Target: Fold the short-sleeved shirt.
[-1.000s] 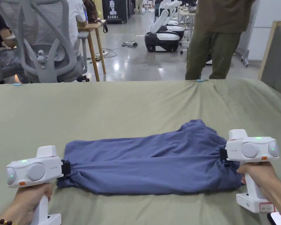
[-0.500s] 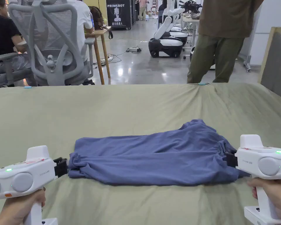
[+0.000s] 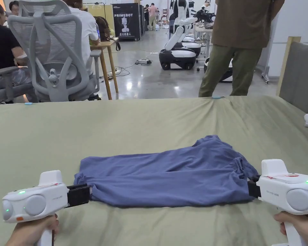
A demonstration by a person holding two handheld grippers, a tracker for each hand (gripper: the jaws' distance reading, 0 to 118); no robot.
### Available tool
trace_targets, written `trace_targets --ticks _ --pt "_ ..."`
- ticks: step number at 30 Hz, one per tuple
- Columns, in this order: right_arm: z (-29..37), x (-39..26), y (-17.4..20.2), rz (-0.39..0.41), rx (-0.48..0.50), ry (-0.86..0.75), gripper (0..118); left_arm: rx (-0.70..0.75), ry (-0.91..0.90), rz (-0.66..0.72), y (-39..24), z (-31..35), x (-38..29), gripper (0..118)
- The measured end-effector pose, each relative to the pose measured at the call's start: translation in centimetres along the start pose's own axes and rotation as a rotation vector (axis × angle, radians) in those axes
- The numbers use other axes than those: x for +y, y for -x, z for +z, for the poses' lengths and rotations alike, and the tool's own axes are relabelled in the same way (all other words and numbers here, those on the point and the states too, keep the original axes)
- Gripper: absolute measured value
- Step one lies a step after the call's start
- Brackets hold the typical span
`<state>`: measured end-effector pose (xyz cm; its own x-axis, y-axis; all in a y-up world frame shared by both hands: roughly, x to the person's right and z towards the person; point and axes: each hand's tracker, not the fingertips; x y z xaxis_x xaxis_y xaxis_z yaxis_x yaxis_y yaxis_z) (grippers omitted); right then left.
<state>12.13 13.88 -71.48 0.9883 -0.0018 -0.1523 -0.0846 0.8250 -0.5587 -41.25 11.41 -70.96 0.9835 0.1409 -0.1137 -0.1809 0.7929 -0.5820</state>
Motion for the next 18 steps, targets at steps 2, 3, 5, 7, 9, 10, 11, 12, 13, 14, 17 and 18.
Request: trace_targets --ticks 2,3,5,7,9,10,11,12,13,14,17,18 --pt "-1.8 -0.2 -0.6 -0.003 0.010 0.019 0 0.013 0.000 -0.014 -0.4 -1.8 0.5 95" --pt "-2.1 -0.2 -0.6 -0.002 0.012 0.024 0 0.027 0.023 -0.021 -0.5 -2.7 0.6 92" --pt "-2.6 -0.1 -0.6 0.008 0.008 0.037 0 0.059 0.085 -0.031 -0.9 -4.5 0.5 90" --pt "-2.4 -0.2 -0.2 0.029 0.002 0.038 0 0.074 0.119 -0.049 -1.3 -5.4 0.5 68" --pt "-2.7 -0.1 -0.2 0.031 0.001 0.042 0 0.032 0.121 -0.079 -1.9 -5.5 0.2 40" --pt "-3.7 -0.2 -0.7 0.030 0.007 0.053 0 0.040 0.118 -0.107 -2.4 -5.4 0.4 18" --pt "-3.9 -0.1 -0.7 0.031 0.006 0.058 0 0.041 0.121 -0.125 -2.6 -5.3 0.6 13" --pt "-4.2 0.1 -0.8 0.033 0.003 0.061 0 0.061 0.127 -0.128 -2.3 -5.9 0.8 12" --pt "-4.5 0.2 -0.8 0.034 0.000 0.062 0 0.052 0.132 -0.123 -2.2 -6.0 1.0 11" --pt "-3.6 0.1 -0.4 0.041 0.005 0.055 0 0.049 0.134 -0.119 -2.0 -6.0 1.1 11" --pt "-4.1 0.7 -0.6 0.013 0.019 0.046 15 0.029 0.120 -0.100 -2.1 -5.1 0.9 11" --pt "-4.2 0.8 -0.8 0.006 0.031 0.044 46 0.029 0.117 -0.100 -2.0 -5.0 0.8 11"
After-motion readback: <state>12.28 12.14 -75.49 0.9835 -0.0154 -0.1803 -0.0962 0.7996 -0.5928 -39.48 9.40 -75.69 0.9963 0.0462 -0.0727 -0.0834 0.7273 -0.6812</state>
